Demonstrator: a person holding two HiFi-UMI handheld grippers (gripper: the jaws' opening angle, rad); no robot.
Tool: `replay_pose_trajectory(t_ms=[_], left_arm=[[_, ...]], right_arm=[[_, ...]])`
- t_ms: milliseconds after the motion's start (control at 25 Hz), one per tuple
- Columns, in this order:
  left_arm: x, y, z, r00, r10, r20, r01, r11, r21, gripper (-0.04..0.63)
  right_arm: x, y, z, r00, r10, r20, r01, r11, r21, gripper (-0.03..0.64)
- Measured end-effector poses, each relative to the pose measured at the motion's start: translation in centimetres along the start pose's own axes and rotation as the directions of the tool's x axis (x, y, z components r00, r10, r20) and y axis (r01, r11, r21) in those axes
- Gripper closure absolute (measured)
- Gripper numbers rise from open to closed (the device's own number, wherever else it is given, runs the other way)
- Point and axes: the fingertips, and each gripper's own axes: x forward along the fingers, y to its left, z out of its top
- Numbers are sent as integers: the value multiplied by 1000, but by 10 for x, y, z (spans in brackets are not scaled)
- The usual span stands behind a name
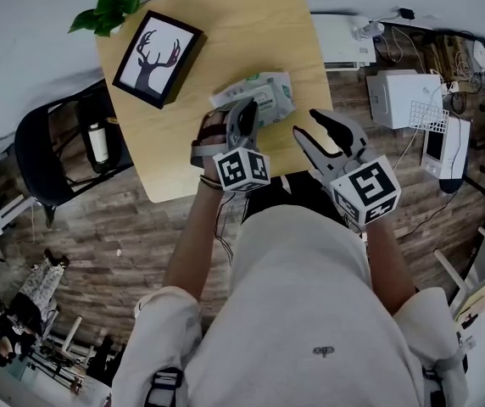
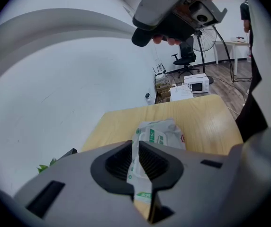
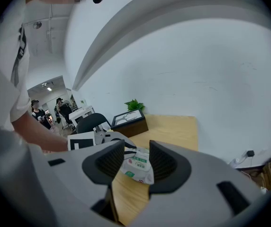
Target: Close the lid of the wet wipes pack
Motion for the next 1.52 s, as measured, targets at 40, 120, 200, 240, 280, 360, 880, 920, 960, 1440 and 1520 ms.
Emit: replay_pose_trajectory(t_ms=[40,120,200,240,280,360,880,920,960,1440,1520], left_arm=[[1,0,0,1000,-1,1,1,1000,4,555],[2,-1,0,1000,-1,1,1,1000,8,565],[2,-2,1,1000,0,2,0,1000,11,569],[2,-3,0,1000,1,2,-1,1000,13,571],[3,-4,0,1000,0,1,0,1000,15,572],[6,-6,-2,1000,-4,-3,4,1000,22,574],[30,-5,-13,999,-10,-39,10,1000,8,577],[31,-5,-14,999,-13,-41,14,1000,6,578],[33,-6,-15,999,-16,-44,17,1000,4,578],[47,-10,-21,995,-72,-62,69,996,-47,580],[49,-9,-21,995,-82,-60,79,995,-62,580]], right_arm=[[0,0,-1,1000,-2,-2,2,1000,1,456],[-1,1,-3,1000,-6,-5,6,1000,4,456],[-3,1,-5,1000,-9,-6,9,1000,8,456],[-3,1,-6,1000,-11,-7,11,1000,9,456],[-4,2,-7,1000,-13,-7,13,1000,11,456],[-4,2,-9,1000,-18,-8,18,1000,14,456],[-6,-1,-18,999,-31,-25,32,999,30,457],[-5,-1,-18,999,-31,-26,32,999,30,457],[-5,-1,-17,999,-31,-26,32,999,31,457],[1,0,-14,999,-28,-30,28,999,26,457],[2,1,-13,999,-28,-30,29,999,28,457]])
